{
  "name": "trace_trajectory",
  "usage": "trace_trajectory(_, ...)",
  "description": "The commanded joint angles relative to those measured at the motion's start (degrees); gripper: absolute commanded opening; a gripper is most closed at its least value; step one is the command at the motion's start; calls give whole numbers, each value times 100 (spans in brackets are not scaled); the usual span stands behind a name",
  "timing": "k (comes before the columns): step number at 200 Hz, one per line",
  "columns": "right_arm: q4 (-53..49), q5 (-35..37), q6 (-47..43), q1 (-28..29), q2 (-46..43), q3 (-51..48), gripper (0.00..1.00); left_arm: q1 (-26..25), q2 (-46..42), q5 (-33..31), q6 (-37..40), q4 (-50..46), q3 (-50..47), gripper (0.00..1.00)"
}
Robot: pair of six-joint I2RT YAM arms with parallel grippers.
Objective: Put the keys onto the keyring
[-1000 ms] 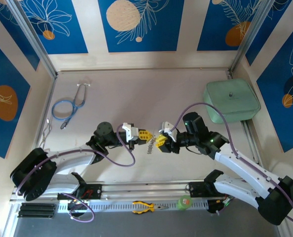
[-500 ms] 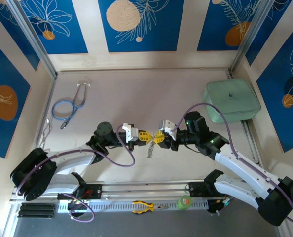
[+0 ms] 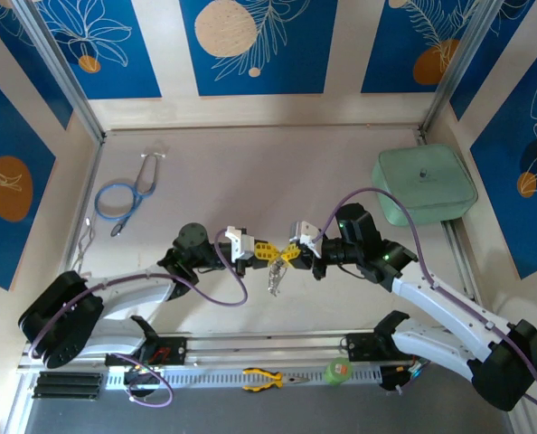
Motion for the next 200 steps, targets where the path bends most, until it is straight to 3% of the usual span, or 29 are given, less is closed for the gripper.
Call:
trace_trajectory(1,-124,-283,-131,12,18,338,0,-40,-136,98,192,-189,44,0)
trace_trajectory(9,-220,-283,-163,9,35,391,0,-45,-165,5,263,-327,52,1)
trace_trajectory(18,-385,-253,-211,7,66,476,0,-42,-240,-128,359,-541,62,12)
trace_trajectory(44,-1044,16,-515,53,206,800,0,-45,-514,-438,875,-1530,194,28)
trace_trajectory(74,-1965,540,-969,247,597,1346,0,-38,-655,-514,1275,-2314,396,28)
trace_trajectory(141,-2648,1331,-1347,649,1225,2060,0,-40,-585,-389,1261,-2283,476,30)
trace_trajectory(200,-2700,1385,-1405,845,1394,2239,0,-46,-549,-319,1218,-2217,494,18)
